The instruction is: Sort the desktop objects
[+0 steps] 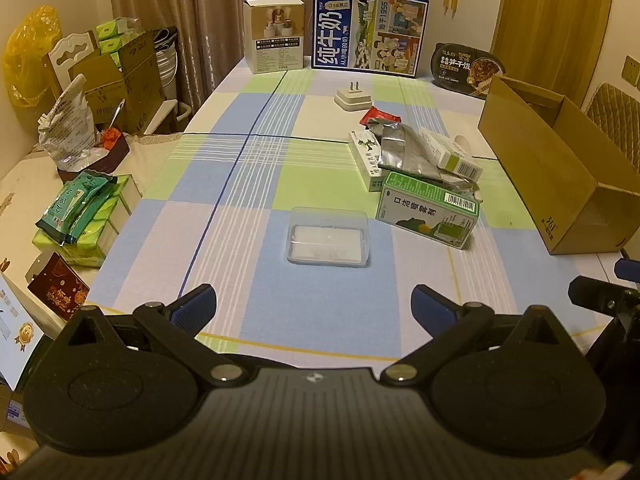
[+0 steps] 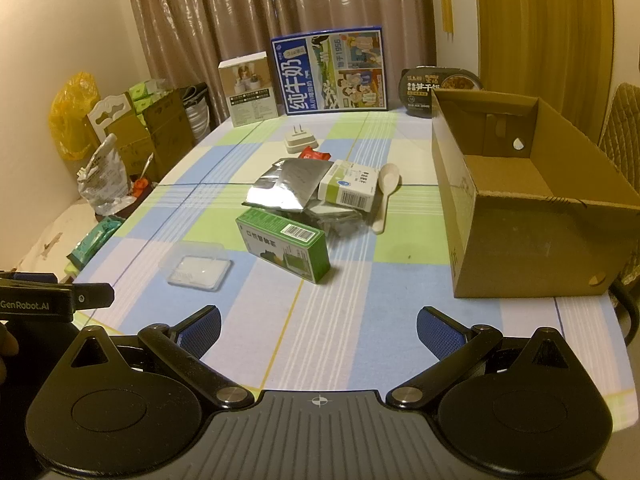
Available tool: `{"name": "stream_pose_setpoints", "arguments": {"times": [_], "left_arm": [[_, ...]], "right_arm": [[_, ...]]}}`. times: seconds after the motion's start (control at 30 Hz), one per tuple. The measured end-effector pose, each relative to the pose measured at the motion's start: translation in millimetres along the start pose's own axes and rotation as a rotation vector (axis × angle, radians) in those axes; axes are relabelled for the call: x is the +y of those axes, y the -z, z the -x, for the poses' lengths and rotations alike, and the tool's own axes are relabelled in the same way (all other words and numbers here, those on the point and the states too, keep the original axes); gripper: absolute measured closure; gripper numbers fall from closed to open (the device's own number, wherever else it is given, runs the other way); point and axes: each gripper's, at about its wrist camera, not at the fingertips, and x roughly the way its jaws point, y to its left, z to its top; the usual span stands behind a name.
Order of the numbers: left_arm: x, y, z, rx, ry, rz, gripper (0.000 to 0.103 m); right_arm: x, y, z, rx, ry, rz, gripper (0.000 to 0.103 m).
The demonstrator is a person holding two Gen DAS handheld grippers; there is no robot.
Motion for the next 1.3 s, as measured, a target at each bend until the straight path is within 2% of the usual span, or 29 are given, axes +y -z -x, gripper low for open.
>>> {"name": "stream_pose_setpoints", "arguments": {"times": [1.3], "left_arm": [[0.7,-3.1,0.0,0.011,0.019,0.019,0.001]], "right_arm": [[2.5,0.1,-2.0,0.021,0.006,0.009,0.002]]}}
